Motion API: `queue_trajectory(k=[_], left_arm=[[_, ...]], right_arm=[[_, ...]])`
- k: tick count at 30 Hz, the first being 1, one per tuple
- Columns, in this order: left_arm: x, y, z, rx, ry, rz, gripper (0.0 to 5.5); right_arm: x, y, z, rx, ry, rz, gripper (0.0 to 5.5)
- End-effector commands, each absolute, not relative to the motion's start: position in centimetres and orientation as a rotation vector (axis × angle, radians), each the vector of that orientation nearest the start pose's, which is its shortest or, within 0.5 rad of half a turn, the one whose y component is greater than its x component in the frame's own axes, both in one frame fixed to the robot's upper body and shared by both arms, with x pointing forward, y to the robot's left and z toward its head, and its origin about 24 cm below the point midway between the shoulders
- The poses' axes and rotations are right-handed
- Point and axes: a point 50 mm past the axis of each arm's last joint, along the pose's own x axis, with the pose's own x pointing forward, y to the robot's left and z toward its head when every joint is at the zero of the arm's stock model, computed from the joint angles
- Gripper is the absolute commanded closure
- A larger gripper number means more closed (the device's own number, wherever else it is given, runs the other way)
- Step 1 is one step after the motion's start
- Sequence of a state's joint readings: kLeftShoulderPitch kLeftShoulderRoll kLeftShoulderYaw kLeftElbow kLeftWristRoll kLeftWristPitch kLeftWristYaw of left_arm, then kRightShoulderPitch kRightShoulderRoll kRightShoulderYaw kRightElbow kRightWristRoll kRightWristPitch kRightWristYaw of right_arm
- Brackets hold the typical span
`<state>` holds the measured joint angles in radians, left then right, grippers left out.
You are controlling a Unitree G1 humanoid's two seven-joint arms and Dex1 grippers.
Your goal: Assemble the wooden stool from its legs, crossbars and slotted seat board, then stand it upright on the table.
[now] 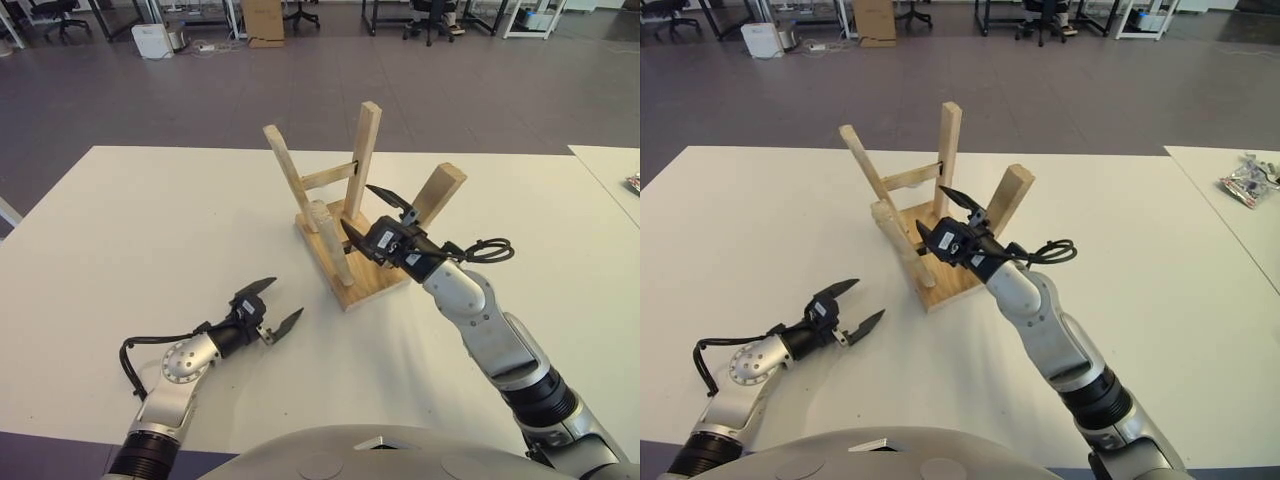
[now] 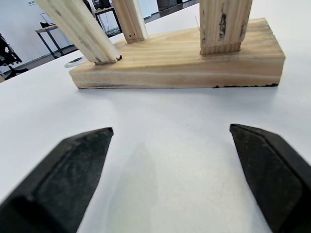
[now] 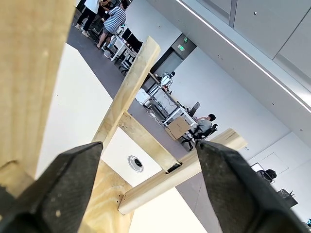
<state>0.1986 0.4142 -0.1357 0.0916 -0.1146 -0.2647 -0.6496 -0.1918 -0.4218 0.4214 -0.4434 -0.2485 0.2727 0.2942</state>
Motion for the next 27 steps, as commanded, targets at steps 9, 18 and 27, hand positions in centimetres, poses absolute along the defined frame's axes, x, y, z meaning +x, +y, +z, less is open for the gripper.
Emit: queue_trajectory(k=[9, 18, 27], left_arm=[[23.5, 18.4, 13.4, 0.096, -0.321, -0.589, 1.07], [22.4, 15.7, 25.2, -0.166, -0.515, -0.739, 1.07], [22.2, 15.4, 24.5, -0.167, -0.485, -0.646, 1.07]], right_arm=[[29.0, -15.3, 27.4, -0.366, -0.518, 0.384, 1.94], [29.4, -20.1, 20.4, -0.36, -0.273, 0.224, 1.94], [27.4, -15.5, 16.7, -0.287, -0.182, 0.438, 1.94]])
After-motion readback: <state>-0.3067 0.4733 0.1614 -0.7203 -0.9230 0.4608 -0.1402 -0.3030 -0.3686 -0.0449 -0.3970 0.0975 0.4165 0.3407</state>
